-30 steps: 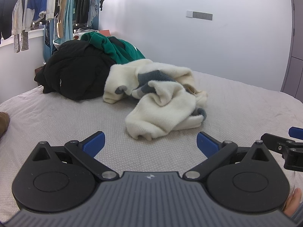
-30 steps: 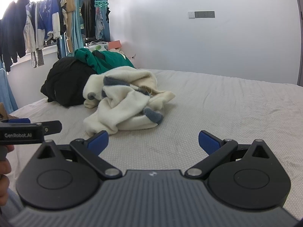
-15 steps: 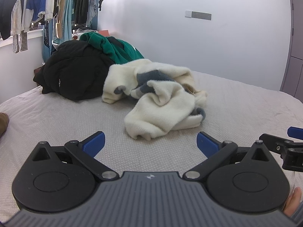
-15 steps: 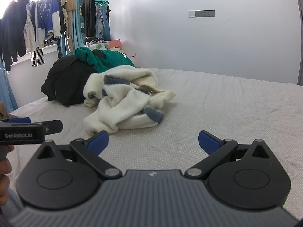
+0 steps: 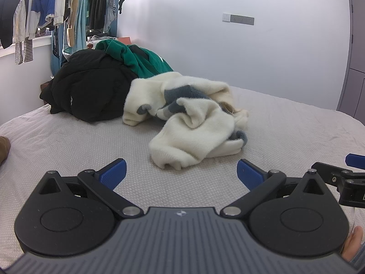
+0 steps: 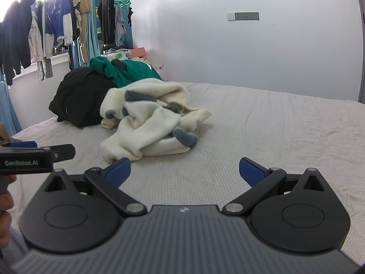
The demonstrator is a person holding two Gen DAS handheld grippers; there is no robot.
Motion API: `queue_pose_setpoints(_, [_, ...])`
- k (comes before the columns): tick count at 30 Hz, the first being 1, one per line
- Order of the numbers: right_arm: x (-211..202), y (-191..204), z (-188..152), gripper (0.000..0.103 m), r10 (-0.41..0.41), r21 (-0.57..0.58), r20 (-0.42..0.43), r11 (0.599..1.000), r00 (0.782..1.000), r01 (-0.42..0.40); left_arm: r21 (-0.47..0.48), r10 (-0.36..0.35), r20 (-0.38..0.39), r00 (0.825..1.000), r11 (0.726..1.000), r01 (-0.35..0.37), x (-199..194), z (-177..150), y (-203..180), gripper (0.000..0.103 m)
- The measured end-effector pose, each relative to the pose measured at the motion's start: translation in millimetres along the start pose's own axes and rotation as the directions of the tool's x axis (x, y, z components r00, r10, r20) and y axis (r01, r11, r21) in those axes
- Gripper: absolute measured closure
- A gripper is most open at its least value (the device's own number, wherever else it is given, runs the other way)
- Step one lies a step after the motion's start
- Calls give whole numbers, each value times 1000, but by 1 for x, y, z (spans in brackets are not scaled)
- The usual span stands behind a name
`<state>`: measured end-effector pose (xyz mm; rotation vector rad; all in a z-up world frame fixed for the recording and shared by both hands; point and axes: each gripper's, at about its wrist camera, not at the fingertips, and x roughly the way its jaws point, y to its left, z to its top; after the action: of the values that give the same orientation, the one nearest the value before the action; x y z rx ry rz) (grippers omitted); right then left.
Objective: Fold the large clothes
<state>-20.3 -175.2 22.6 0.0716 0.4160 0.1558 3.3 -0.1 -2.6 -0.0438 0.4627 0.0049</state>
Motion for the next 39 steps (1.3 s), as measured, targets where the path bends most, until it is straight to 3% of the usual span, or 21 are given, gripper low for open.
queue_pose_setpoints(39, [5, 2, 1, 0, 18, -6, -17, 1000, 1000, -18, -2, -11, 6, 1000, 1000, 11, -1, 3, -1, 0])
